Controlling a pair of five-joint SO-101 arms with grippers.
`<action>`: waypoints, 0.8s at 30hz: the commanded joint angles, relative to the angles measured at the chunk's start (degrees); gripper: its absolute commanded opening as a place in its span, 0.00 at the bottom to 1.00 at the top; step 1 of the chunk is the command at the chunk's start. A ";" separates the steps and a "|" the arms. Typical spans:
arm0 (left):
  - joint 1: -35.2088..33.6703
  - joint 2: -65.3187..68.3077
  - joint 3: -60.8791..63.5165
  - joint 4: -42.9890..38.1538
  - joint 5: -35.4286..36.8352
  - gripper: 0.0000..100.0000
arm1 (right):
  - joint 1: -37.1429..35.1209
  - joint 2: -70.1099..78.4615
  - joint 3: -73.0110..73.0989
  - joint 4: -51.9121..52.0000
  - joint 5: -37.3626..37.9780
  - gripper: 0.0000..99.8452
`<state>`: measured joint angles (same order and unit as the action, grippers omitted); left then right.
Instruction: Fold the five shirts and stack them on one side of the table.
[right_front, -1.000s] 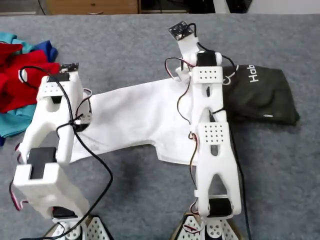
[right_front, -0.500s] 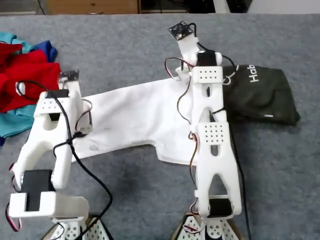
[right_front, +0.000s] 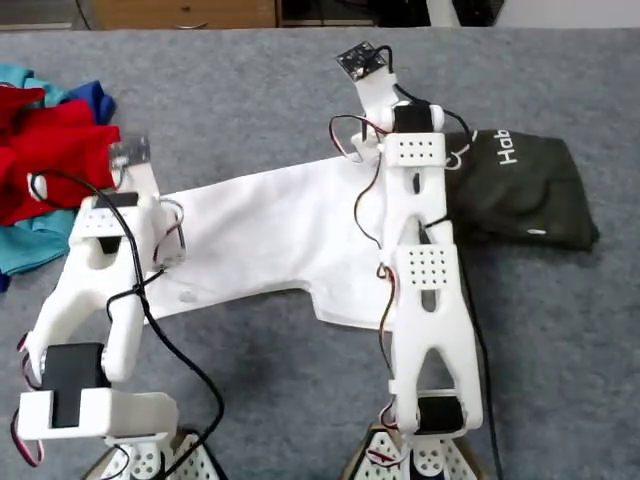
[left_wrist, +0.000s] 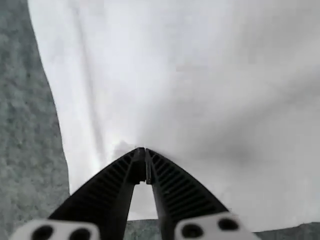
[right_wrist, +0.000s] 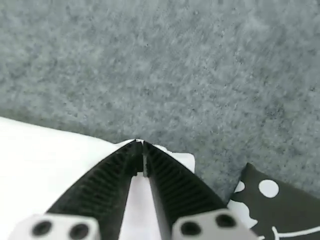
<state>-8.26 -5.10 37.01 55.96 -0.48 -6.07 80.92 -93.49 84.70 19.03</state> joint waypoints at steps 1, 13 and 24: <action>-0.79 -2.51 0.88 0.18 0.09 0.02 | 0.13 -0.66 -0.66 -1.23 0.53 0.00; -1.58 -2.59 -3.25 17.05 -4.13 0.02 | 0.84 -0.66 -0.66 -1.23 0.53 0.00; -3.16 -12.35 -8.18 14.51 -2.02 0.02 | 0.92 -0.66 -0.66 -1.32 0.53 0.00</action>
<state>-12.22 -12.40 31.82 74.51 -4.26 -6.07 80.92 -93.49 84.35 19.12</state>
